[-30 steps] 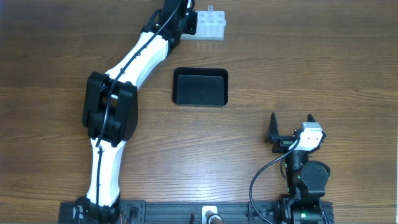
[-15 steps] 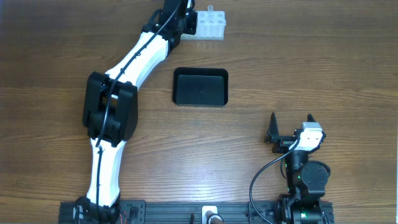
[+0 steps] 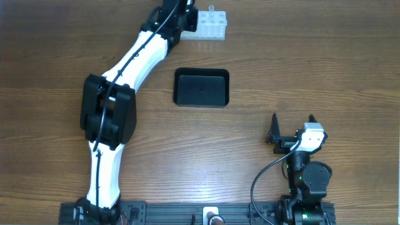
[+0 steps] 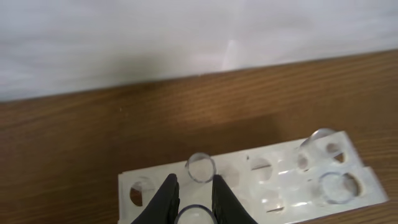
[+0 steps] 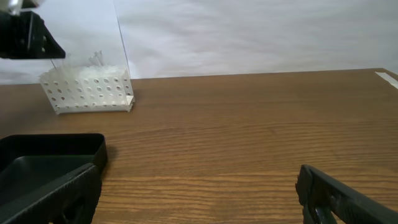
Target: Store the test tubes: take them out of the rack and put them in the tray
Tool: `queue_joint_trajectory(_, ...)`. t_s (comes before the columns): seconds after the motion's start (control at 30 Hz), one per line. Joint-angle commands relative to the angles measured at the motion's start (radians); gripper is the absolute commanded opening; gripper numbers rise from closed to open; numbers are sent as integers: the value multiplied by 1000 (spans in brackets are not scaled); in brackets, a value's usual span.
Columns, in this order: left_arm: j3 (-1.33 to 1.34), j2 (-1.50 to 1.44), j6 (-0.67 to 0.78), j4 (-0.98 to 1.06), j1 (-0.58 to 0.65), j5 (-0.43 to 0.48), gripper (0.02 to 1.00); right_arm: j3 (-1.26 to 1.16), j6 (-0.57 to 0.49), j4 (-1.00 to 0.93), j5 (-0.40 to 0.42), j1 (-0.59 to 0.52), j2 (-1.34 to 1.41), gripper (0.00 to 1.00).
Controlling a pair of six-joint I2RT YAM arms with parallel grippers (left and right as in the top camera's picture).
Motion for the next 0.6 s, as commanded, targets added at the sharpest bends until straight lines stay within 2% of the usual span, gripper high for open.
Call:
queue_joint_trajectory(0.03,23,-91,1,-1,2,3,53,-5,-1,-3,-8,-6,-9,991)
queue_joint_trajectory(0.4,23,-175,1,-69,0,3,40,-5,-1,-3,-8,-6,-9,993)
queue_joint_trajectory(0.6,23,-261,-4,-203,-8,3,38,-5,-1,-3,-8,-6,-9,991)
